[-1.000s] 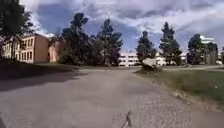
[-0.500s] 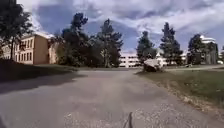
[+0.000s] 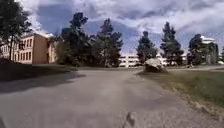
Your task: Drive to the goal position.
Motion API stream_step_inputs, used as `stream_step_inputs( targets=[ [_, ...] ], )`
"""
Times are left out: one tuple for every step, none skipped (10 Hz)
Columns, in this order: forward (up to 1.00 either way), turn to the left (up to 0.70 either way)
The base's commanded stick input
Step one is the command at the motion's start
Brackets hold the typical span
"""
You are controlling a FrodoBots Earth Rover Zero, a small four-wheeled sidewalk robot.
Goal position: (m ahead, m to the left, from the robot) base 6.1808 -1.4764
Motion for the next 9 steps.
stream_step_inputs(
  targets=[
    [0.70, 0.00],
    [0.70, 0.00],
    [0.70, 0.00],
    [0.70, 0.00],
    [0.70, 0.00],
    [0.70, 0.00],
    [0.70, 0.00],
    [0.70, 0.00],
    [0.70, 0.00]
  ],
)
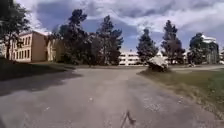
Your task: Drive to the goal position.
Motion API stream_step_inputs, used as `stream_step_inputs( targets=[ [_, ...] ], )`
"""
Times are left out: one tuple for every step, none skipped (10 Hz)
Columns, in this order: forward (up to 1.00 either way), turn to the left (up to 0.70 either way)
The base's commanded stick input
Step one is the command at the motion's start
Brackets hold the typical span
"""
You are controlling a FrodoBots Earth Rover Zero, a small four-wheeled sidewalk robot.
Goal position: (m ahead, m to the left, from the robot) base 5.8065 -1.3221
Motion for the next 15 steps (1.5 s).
stream_step_inputs(
  targets=[
    [0.70, 0.00],
    [0.70, 0.00],
    [0.70, 0.00],
    [0.70, 0.00],
    [0.70, 0.00],
    [0.70, 0.00],
    [0.70, 0.00],
    [0.70, 0.00],
    [0.70, 0.00],
    [0.70, 0.00],
    [0.70, 0.00],
    [0.70, 0.00],
    [0.70, 0.00],
    [0.70, 0.00],
    [0.70, 0.00]
  ],
)
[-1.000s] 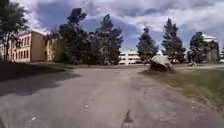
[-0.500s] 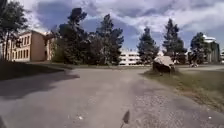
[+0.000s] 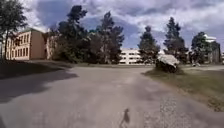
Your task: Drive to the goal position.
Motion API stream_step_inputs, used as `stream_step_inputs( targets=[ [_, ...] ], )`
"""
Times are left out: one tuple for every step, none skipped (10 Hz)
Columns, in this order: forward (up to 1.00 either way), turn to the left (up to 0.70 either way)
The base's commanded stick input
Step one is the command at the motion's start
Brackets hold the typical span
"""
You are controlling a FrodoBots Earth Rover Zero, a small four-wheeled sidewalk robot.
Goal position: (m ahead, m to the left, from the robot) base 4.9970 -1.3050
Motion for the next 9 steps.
stream_step_inputs(
  targets=[
    [0.70, 0.00],
    [0.70, 0.00],
    [0.70, 0.00],
    [0.70, 0.00],
    [0.70, 0.00],
    [0.70, 0.00],
    [0.70, 0.00],
    [0.70, 0.00],
    [0.70, 0.00]
  ],
)
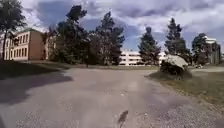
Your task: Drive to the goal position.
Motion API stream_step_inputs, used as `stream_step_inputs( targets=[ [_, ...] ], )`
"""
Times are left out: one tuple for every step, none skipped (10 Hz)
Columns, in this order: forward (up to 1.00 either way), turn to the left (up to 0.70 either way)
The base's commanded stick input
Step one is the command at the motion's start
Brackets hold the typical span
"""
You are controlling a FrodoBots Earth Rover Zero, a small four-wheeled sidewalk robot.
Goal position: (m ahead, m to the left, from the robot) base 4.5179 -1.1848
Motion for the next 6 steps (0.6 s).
stream_step_inputs(
  targets=[
    [0.70, 0.00],
    [0.70, 0.00],
    [0.70, 0.00],
    [0.70, 0.00],
    [0.70, 0.00],
    [0.70, 0.00]
  ],
)
